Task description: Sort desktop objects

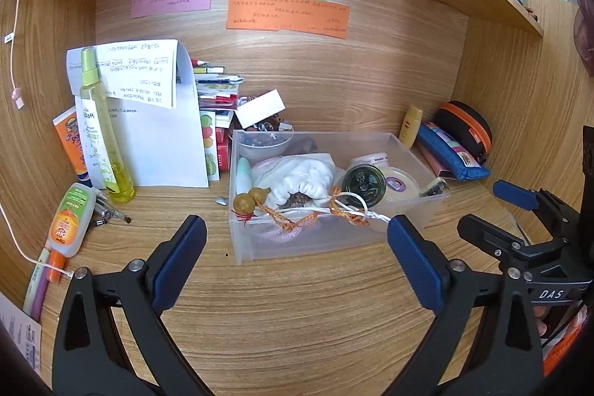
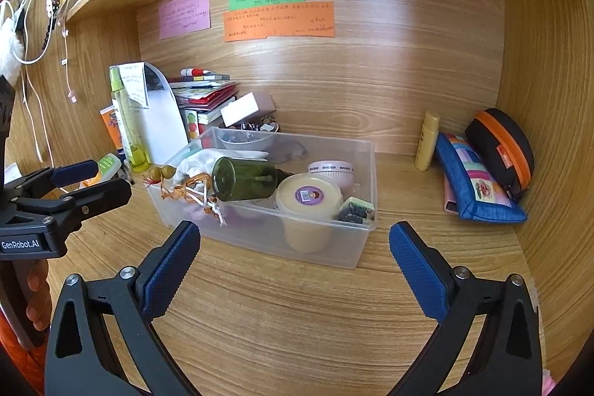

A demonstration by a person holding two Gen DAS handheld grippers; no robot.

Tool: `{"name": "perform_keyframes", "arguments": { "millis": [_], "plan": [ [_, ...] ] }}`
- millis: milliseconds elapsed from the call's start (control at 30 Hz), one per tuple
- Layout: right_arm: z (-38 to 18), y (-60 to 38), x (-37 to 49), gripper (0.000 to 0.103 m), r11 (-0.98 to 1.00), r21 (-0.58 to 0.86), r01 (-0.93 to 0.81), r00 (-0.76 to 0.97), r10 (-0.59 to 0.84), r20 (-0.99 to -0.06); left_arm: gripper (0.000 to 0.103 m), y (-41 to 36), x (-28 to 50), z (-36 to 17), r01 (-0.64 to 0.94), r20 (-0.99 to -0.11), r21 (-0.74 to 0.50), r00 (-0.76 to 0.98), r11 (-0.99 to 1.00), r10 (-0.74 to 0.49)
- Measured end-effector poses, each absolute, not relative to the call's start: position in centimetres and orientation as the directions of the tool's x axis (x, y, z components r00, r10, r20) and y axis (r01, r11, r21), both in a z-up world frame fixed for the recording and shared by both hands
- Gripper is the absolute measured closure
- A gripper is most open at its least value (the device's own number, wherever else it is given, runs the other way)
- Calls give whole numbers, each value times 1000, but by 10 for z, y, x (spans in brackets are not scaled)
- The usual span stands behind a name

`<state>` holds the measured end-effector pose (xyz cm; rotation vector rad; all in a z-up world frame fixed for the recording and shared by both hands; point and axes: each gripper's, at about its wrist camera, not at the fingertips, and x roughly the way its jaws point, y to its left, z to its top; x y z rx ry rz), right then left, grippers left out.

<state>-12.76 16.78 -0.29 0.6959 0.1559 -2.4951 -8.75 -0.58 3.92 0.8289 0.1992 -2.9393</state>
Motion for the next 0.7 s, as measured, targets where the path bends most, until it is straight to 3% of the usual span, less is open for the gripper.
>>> {"name": "perform_keyframes", "arguments": {
  "millis": [700],
  "plan": [
    [-5,168,-131,1,-843,70,533,-701,-487,-521,4,-7,-89,37,94,-531,-137,-848,-986,-7]
  ]
}}
